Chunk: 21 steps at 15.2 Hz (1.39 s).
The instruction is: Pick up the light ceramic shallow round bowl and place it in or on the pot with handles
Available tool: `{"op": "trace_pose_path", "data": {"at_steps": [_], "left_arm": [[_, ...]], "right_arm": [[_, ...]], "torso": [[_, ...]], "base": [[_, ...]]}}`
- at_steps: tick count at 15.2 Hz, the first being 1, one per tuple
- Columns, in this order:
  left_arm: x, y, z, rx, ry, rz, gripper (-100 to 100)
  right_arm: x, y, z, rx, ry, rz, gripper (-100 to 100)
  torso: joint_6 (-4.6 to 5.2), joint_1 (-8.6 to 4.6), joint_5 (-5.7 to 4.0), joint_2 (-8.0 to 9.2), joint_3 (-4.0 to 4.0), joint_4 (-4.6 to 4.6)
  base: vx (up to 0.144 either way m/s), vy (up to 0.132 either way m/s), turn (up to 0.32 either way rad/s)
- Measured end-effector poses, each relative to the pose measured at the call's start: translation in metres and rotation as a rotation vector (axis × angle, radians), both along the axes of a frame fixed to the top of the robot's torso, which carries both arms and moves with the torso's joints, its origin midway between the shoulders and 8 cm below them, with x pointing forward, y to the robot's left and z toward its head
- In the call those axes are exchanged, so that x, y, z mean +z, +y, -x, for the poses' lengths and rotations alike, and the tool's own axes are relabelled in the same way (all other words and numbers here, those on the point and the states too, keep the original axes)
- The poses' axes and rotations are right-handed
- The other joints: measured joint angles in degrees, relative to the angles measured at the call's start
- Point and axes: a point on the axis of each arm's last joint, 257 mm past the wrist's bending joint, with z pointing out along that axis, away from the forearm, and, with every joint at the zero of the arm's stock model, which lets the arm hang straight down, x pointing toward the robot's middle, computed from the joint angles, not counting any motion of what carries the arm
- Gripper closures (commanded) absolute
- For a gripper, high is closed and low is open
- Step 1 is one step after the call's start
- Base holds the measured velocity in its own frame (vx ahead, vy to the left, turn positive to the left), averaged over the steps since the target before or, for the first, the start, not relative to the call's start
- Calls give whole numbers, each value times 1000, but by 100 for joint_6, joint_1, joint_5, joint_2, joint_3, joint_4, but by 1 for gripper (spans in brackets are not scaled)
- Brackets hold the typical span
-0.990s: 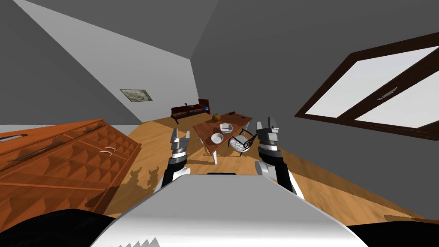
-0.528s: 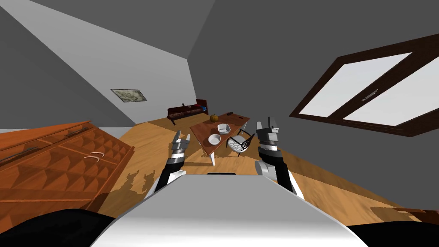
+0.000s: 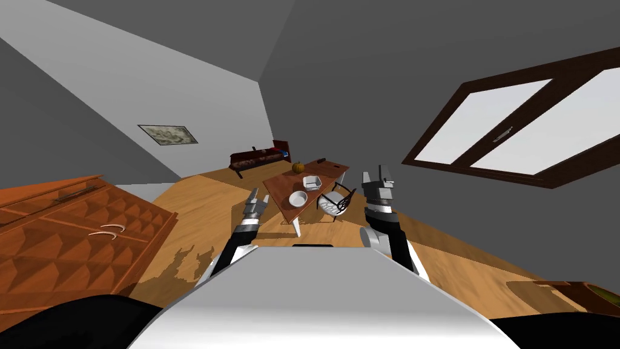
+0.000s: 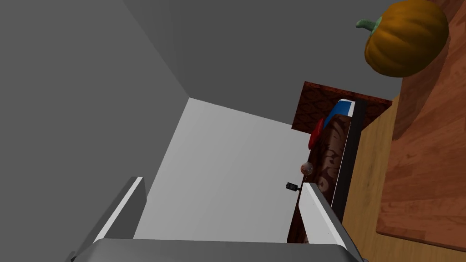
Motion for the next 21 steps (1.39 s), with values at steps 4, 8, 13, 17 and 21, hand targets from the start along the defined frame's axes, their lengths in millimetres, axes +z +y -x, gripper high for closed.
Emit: {"op": "trace_pose_path", "data": {"at_steps": [4, 8, 13, 17, 21], "left_arm": [[-24, 13, 0, 15, 93, 18, -100], [-46, 23, 1, 32, 173, 37, -100], [-79, 39, 6, 62, 293, 72, -100], [-105, 51, 12, 87, 383, 101, -100], [-130, 64, 19, 112, 464, 130, -100]], "right_arm": [[0, 0, 0, 0, 0, 0, 0], [0, 0, 0, 0, 0, 0, 0], [0, 0, 0, 0, 0, 0, 0], [0, 0, 0, 0, 0, 0, 0], [0, 0, 0, 0, 0, 0, 0]], "torso": [[-1, 3, 0, -1, -1, 0], [1, 3, 0, -2, -1, 0], [0, -4, -1, -9, -5, -2], [0, 1, 0, -4, -3, -1], [-1, 0, 0, -6, -4, -2]], "base": [[48, -58, -71], [52, -53, -69], [69, -66, -72], [52, -49, -51], [68, -62, -63]]}}
